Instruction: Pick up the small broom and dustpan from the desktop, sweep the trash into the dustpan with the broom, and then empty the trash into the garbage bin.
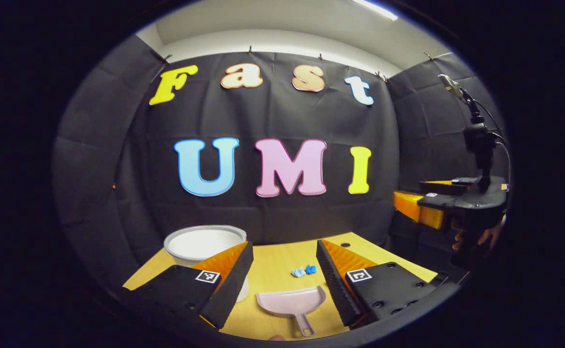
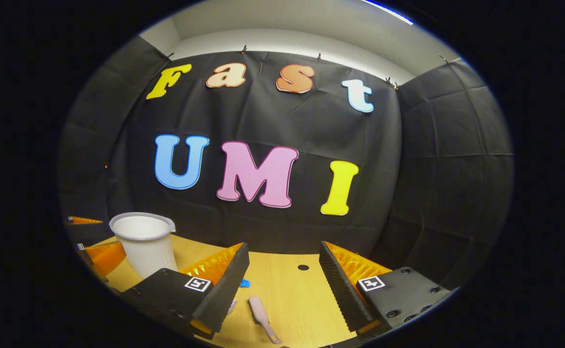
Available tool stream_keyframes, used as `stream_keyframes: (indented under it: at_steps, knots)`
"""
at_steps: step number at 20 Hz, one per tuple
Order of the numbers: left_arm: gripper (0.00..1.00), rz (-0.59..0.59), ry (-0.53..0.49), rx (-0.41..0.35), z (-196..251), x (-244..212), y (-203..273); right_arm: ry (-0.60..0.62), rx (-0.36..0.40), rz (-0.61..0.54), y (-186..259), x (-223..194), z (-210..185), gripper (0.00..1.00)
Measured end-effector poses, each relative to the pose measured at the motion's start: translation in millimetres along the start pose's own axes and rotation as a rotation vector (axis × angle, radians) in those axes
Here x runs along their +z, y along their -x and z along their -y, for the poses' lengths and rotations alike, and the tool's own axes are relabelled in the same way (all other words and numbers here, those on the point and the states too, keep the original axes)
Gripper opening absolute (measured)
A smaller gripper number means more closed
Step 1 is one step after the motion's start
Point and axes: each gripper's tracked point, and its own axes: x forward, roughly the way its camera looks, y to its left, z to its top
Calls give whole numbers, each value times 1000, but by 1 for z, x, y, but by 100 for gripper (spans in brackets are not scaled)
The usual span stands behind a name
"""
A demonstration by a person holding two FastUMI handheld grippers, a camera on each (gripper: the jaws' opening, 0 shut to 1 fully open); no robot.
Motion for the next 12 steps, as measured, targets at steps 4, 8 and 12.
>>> stream_keyframes:
  at_steps: [4,8,12]
  knots:
    - [77,-181,-23,29,5,-69,-27,33,26,-57,-28,-35,9,96]
    - [78,-397,-74,64,22,-145,-49,37,97,-143,-58,-78,10,97]
    - [80,-612,-52,84,38,-216,-59,36,157,-245,-84,-118,16,97]
